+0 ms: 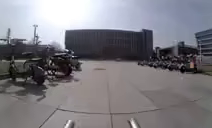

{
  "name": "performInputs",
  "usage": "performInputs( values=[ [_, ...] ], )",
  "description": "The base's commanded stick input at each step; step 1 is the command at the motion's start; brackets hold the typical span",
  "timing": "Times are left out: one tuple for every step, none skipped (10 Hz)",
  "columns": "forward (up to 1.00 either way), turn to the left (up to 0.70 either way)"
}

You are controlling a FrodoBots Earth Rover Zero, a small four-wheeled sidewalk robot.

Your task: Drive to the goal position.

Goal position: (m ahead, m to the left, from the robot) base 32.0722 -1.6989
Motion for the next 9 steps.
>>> performInputs(
  values=[
    [1.0, 0.0],
    [1.0, 0.0],
    [1.0, 0.0],
    [1.0, 0.0],
    [1.0, 0.0],
    [1.0, 0.0],
    [1.0, 0.0],
    [1.0, 0.0],
    [1.0, 0.0]
  ],
)
